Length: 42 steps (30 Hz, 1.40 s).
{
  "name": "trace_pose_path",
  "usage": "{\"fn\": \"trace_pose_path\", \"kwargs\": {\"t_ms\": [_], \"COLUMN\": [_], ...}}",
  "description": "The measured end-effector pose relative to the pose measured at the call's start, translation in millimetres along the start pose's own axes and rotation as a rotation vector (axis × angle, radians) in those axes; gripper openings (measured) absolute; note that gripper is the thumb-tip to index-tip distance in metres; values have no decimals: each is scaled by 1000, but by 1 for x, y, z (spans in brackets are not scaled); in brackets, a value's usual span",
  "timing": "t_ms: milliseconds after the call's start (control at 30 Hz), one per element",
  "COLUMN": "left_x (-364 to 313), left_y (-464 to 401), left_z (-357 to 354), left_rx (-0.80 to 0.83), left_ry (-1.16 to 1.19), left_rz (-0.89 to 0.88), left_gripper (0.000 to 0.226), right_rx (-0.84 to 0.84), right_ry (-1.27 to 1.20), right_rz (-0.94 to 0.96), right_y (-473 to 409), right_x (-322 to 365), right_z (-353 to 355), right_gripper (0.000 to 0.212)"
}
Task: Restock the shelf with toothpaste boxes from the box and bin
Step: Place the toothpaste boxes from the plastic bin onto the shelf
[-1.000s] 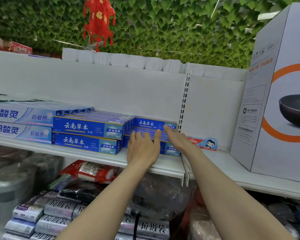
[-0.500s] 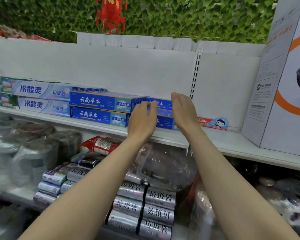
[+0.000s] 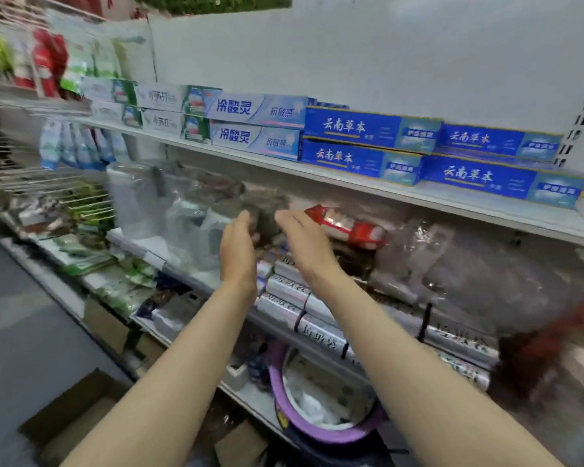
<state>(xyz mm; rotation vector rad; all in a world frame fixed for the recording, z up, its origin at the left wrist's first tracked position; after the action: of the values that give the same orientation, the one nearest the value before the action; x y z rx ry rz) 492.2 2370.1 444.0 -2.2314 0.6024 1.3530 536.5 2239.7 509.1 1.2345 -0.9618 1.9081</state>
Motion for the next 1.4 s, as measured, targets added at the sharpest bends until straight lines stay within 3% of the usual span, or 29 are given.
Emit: {"fn": "trace_pose_path", "kwargs": {"t_ms": [133,267,400,467,533,633,800,967,1033,1133,1267,1400], "left_x": [65,145,172,196,232,274,371,474,521,590,658,706], "left_y": [-29,-62,-49,-44,-32,-2,69,148,175,201,208,192], "left_z": [105,191,243,275,310,354,427,489,511,545,585,615], "left_rx": [-114,-135,-171,-224,-284,-401,-550,-651,-672,-698,-691,-674], "left_ry": [-163,-291,-360,-421,-442,-475,-473,-454,-420,-397,-425,-430], "left_rz": [169,329,446,484,573,676,823,957,1011,1043,1055,1040], "left_gripper": [42,71,58,70,63,48,58,42,49,63,79,50], "right_rx": [123,232,289,332,371,450,561,741,788,779,744,682], "right_ry": [28,136,140,190,241,326,364,403,392,426,355,237], "right_rz": [-256,-411,-574,-614,-658,-758,-931,-1072,-1099,-1200,-1366,-1485], "right_y": [-20,-32,-22,-14,-5,21,69,124,146,179,221,251], "right_x": [-81,-153,-216,-249,-291,-355,-476,-585,-632,-723,-823,-890], "right_z": [-102,-184,-233,-253,-273,-295,-325,-363,-383,-409,-449,-488], "right_gripper": [23,32,23,20,23,33,31,36,34,62,32,28]}}
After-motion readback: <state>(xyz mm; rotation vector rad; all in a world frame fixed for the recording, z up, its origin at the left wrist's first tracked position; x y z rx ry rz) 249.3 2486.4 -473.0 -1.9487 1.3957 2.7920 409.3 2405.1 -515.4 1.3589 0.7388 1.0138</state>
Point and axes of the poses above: each hand's wrist, its own y-axis away from the middle knuckle, its own z-axis out of the back of the hand, x = y × z, the point moved 10 cm from there along -y, towards the middle knuckle, and after that the axes turned 6 degrees about -z, right-handed, at the moved point
